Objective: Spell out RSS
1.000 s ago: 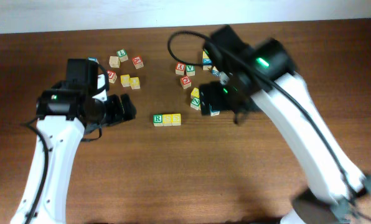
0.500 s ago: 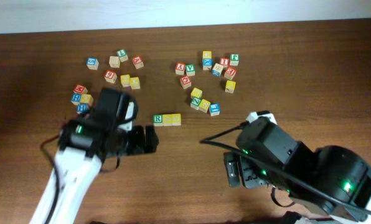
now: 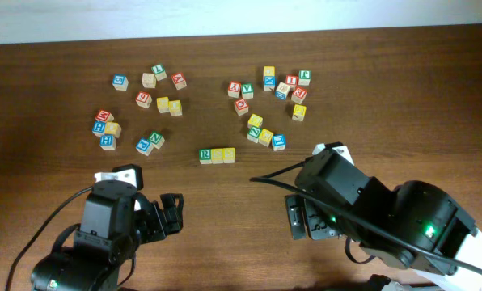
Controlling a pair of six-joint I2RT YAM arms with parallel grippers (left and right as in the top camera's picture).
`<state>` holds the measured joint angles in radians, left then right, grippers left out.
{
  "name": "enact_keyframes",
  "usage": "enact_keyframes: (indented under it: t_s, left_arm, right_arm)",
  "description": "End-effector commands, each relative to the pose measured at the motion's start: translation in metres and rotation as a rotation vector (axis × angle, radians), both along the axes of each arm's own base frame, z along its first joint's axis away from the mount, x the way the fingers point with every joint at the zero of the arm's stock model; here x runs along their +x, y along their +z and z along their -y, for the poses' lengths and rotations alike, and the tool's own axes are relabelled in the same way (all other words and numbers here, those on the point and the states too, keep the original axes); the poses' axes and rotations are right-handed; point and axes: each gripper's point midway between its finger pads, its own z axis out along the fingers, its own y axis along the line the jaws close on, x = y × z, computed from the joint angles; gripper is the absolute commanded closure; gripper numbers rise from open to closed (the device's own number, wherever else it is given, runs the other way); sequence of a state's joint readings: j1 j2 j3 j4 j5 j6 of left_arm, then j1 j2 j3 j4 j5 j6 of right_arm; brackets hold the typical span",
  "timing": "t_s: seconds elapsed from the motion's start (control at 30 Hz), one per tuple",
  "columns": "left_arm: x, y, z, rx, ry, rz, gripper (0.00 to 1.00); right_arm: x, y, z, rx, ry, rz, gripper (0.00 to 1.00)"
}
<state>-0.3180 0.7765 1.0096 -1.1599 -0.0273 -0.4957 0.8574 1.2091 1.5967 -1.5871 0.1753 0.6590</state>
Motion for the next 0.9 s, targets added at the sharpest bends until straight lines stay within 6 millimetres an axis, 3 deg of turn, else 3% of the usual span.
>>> enact_keyframes:
  t_s: [0.0, 0.47, 0.7, 0.87]
  left_arm:
    - [0.001, -0.002, -0.003, 0.009, 0.023, -0.001, 0.01]
    - [0.001, -0.003, -0.003, 0.009, 0.023, -0.002, 0.01]
    - [0.000, -0.003, -0.003, 0.010, 0.023, -0.006, 0.01]
    - [0.000, -0.003, -0.003, 0.010, 0.023, -0.006, 0.01]
  right_arm:
    - [0.003, -0.005, -0.001, -0.023, -0.010, -0.004, 0.02]
    - [0.010, -0.008, 0.004, -0.032, -0.049, -0.013, 0.02]
    - [0.031, 0.004, 0.054, 0.009, -0.287, 0.027, 0.02]
    - [0.024, 0.025, 0.095, 0.076, -0.444, 0.118, 0.02]
